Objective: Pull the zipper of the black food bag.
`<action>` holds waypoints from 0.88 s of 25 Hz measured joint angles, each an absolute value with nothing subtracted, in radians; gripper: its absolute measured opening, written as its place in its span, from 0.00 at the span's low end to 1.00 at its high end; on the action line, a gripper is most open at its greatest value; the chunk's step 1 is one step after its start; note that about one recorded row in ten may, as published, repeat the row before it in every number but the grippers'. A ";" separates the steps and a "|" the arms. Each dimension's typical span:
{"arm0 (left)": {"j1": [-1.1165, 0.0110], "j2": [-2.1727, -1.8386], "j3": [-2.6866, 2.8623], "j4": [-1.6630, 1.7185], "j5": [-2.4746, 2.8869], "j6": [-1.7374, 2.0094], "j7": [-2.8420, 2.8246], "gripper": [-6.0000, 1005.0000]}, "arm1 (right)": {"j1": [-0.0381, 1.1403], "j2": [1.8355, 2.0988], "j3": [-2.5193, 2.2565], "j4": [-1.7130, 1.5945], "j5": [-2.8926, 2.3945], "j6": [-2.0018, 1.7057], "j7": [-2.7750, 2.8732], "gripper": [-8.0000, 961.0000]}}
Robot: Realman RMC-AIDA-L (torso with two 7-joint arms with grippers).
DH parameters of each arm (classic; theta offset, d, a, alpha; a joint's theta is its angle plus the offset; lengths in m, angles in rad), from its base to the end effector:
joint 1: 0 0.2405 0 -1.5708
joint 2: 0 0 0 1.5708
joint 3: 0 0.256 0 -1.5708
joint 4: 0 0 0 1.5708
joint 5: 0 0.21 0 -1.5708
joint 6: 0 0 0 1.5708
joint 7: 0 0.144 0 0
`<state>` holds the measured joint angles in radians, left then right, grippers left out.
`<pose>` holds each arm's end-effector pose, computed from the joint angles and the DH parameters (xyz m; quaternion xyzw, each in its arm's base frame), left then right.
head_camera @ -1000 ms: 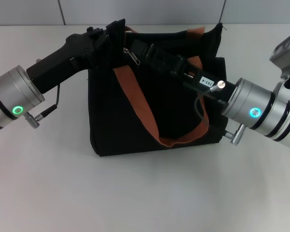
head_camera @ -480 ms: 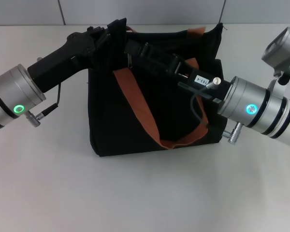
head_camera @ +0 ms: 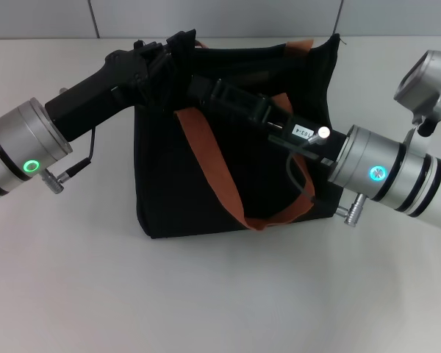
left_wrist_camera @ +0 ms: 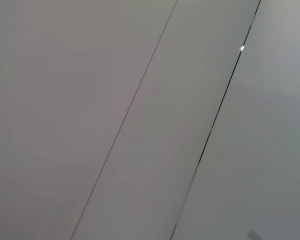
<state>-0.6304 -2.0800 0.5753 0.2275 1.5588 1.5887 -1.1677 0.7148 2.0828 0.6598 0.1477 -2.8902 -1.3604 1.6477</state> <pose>-0.2212 0.3436 -0.0155 -0.8182 -0.2456 -0.4920 0.1677 0.1833 0.3339 -0.0900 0.7177 -0.5193 -0.4628 0.0326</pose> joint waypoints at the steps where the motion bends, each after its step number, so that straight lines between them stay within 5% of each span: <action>1: -0.630 -2.080 0.575 0.227 1.559 1.589 -1.168 0.04 | 0.715 2.083 0.660 0.149 -2.891 -1.359 1.648 0.85; 22: -0.630 -2.080 0.572 0.229 1.557 1.585 -1.167 0.04 | 0.699 2.083 0.669 0.176 -2.896 -1.371 1.598 0.84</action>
